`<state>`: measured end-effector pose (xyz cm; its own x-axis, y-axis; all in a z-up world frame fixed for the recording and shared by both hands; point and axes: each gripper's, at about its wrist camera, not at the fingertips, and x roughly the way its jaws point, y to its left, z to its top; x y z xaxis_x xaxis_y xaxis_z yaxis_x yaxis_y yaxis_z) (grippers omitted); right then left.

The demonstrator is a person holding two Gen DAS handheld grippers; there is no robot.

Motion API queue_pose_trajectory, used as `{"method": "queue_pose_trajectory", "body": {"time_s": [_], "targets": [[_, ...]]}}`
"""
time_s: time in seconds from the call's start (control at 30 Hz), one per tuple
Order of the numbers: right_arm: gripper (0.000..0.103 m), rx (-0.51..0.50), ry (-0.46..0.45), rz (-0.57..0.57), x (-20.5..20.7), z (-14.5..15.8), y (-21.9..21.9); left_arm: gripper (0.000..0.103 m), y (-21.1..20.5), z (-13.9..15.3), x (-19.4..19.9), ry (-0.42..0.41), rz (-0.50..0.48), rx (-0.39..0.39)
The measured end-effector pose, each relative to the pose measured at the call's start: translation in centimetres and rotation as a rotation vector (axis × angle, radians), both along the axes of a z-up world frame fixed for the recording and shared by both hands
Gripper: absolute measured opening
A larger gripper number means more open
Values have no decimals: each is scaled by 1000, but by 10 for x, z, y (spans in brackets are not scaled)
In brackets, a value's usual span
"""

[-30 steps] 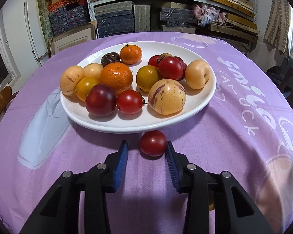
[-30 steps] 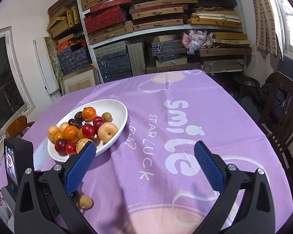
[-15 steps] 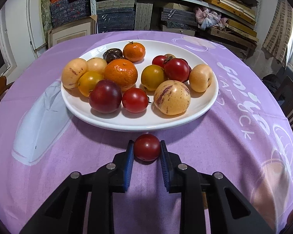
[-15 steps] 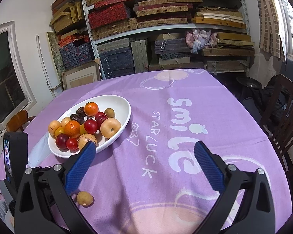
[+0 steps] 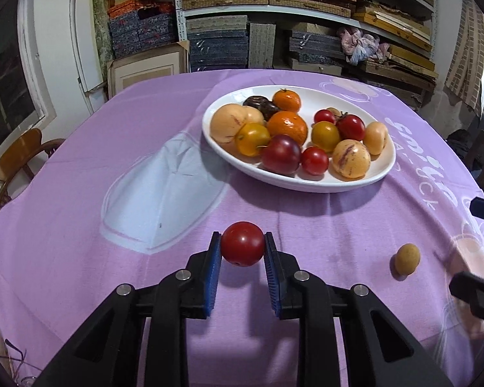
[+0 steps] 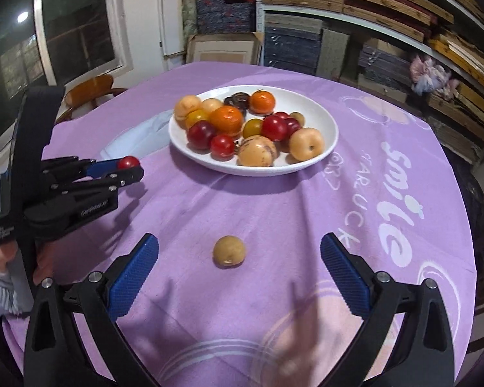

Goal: Organize fruits
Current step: 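Close the right tool around the small brown round fruit while the left tool holds the tomato, then carry the tomato and small brown fruit onto the plate and open both tools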

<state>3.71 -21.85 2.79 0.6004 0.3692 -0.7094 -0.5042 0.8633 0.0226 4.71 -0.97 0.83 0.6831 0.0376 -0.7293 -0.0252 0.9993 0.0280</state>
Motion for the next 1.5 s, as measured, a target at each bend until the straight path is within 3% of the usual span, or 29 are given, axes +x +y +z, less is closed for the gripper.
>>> {"method": "queue_pose_trajectory", "body": {"time_s": [0.13,0.2,0.37,0.5,0.77,0.93,1.27,1.5], "targets": [[95,8,25,44,-2,-7,7,26,16,0,-1,-6,32,-41],[81,2,45,50,1,-11,8,26,18,-1,-3,-14,33,-38],[71,-17,75,85,0,-20,14,26,20,-5,-3,-9,13,-33],[54,-51,101,120,1,-31,25,26,19,-7,-2,-8,4,-30],[44,-61,96,63,13,-37,26,26,15,-9,-2,-8,-17,-16],[43,-78,97,30,19,-42,27,26,14,-9,-3,-7,-19,-15],[26,-94,109,-9,27,-49,25,27,9,-12,-2,0,-31,-1],[26,-83,120,-13,28,-52,24,27,7,-14,-1,4,-36,4]]}}
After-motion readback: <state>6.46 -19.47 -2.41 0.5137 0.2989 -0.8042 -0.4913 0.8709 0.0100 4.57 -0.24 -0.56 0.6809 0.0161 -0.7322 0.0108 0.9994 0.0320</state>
